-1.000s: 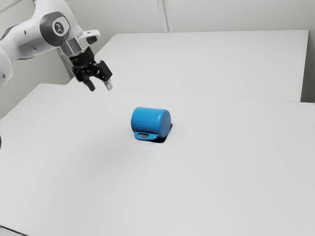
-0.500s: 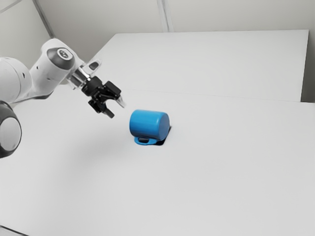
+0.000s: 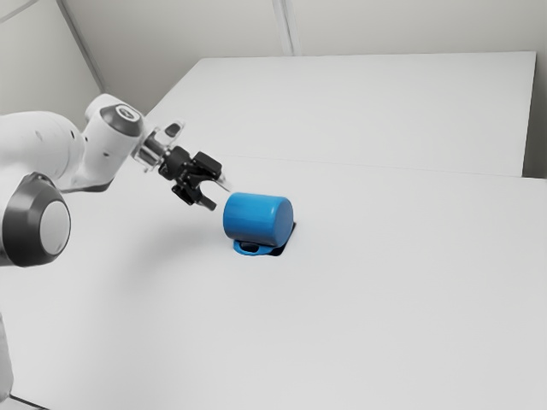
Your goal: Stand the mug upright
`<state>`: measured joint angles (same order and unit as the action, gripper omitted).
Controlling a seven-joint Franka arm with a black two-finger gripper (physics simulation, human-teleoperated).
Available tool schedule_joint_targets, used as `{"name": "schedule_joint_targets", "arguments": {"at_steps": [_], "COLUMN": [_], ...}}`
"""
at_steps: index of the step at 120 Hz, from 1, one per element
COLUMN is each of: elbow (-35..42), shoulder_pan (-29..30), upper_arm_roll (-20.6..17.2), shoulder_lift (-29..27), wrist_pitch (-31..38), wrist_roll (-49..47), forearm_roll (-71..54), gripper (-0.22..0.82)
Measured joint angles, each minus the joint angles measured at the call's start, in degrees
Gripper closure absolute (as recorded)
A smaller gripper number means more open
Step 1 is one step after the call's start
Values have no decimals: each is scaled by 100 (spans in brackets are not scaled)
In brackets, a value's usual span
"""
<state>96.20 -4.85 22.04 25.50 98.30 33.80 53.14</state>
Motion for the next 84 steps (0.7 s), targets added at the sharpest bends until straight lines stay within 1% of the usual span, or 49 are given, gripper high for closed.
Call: {"name": "schedule_joint_targets", "arguments": {"at_steps": [28,53,68,84], "elbow": [16,223,419,469], "shoulder_pan": [104,106,99,98], "upper_arm_roll": [-153,-332,-375,-481], "shoulder_lift": [151,149,104,80], "wrist_pitch": [99,177,215,252], "wrist_roll": [256,416,489,551], "forearm_roll": [190,352,476,575], "gripper": [0,0,0,0]}}
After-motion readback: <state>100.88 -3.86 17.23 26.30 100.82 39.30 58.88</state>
